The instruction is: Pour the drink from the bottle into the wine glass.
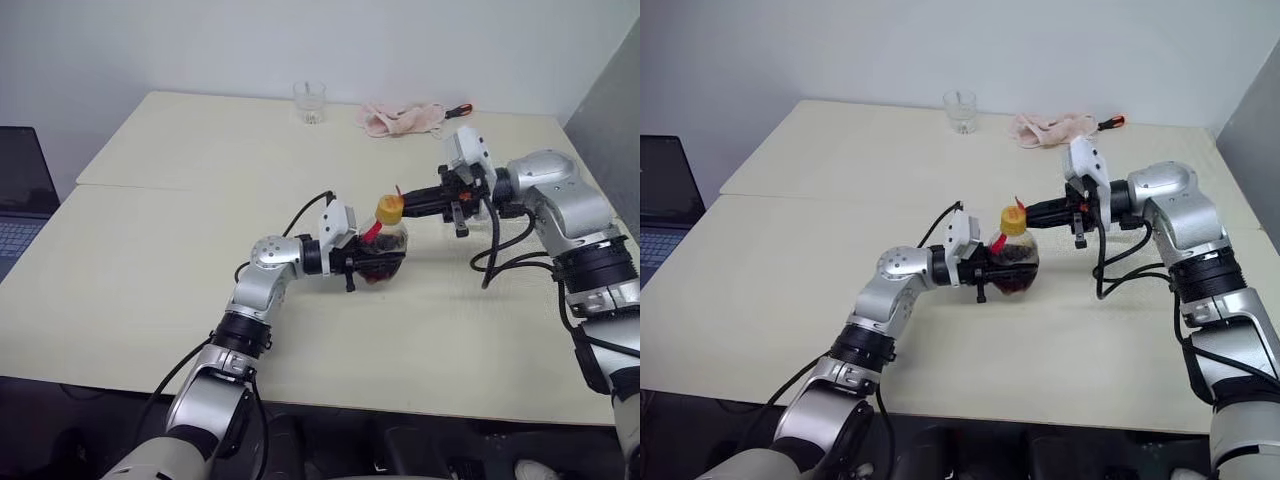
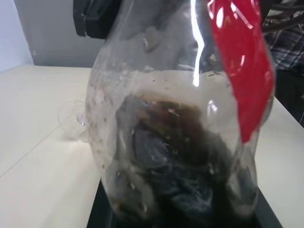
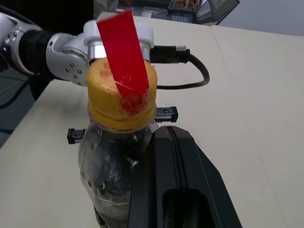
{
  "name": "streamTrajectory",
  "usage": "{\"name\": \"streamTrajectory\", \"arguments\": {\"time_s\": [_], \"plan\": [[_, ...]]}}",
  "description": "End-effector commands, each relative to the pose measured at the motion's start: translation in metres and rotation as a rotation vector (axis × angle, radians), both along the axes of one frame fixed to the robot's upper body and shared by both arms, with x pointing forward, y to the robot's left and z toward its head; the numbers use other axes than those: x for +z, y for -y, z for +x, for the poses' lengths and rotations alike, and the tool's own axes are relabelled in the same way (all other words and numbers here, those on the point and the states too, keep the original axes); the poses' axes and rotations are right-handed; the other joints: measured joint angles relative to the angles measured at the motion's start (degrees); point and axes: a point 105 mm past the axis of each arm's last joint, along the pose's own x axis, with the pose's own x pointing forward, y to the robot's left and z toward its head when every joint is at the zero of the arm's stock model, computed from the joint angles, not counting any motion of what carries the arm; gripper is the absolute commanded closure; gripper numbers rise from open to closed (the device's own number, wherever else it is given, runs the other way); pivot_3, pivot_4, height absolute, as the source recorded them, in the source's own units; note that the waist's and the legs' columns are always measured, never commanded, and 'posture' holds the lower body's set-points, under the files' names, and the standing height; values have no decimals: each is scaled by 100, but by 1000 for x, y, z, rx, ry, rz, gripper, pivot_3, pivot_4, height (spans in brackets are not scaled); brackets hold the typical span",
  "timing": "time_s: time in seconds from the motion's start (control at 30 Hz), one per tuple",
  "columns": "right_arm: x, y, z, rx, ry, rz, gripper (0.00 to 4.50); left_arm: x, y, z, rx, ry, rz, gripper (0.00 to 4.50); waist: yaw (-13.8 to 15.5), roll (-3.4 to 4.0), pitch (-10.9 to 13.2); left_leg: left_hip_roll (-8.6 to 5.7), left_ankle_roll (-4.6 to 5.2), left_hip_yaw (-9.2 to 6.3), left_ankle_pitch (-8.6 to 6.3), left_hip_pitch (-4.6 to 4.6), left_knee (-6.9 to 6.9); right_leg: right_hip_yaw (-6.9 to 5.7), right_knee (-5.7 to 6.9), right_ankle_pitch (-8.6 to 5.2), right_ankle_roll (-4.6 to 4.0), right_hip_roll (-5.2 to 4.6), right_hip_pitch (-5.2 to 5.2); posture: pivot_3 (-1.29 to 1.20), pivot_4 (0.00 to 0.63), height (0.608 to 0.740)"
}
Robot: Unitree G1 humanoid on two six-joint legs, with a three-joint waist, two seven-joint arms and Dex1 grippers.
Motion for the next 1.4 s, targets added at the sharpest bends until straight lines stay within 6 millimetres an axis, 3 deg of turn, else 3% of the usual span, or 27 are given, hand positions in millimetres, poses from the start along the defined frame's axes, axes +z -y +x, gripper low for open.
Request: {"name": "streamTrajectory", "arguments": {"time_s": [0.03, 0.13, 0.27, 0.37, 0.47, 0.67, 0.83, 0.97, 1.4], "plan": [[35, 12, -24, 30, 29, 87, 4500, 19, 4, -3, -31, 69, -37, 3493, 6, 0, 0, 0, 0, -1, 0, 0, -1, -1, 0, 0, 0, -1, 1, 0, 150, 740], [50, 19, -43, -3, 27, 131, 4500, 16, 5, -1, -44, 58, -32, 3493, 7, 0, 0, 0, -1, -4, 0, 0, -3, -3, -1, 0, 0, -2, 1, 0, 150, 740], [51, 31, -41, -201, 68, 111, 4500, 16, 9, 0, -61, 54, -30, 3493, -14, 0, 0, -2, -1, -10, 0, 2, -3, -2, 1, -1, 2, -1, 2, 0, 150, 740], [60, 42, -50, -331, 41, 176, 4500, 16, 12, 3, -62, 53, -33, 3493, -15, 0, 0, -5, -1, -11, 0, 4, -1, 0, 2, -4, 8, -1, 3, 0, 150, 740], [61, 42, -56, -506, 68, 210, 3962, 16, 15, 8, -55, 53, -39, 3493, -24, 0, 0, -5, -1, -17, 0, 4, -3, 2, 2, -3, 7, -2, 3, 0, 150, 740], [51, 28, -75, -693, 53, 337, 1809, 16, 18, 11, -63, 48, -53, 3493, -29, 0, 0, -4, -1, -28, 0, 4, -4, 9, 3, -8, 17, 2, 6, 0, 150, 740], [27, 13, -74, -849, -5, 390, 19, 17, 22, 12, -82, 46, -54, 3493, -33, -3, -2, -5, -1, -27, 0, 5, -2, 9, 4, -12, 30, 1, 5, 0, 150, 740], [15, 8, -62, -996, -48, 421, 0, 17, 26, 12, -101, 46, -54, 3493, -32, -2, -2, -6, 0, -27, 0, 1, -4, 13, 6, -13, 31, 2, 3, 0, 150, 740], [11, -16, -56, -959, -144, 465, 0, 16, 27, 11, -111, 48, -57, 3494, -40, -2, -2, -6, 1, -27, 0, -2, -7, 9, 1, -14, 31, 4, 3, 0, 150, 740]]}}
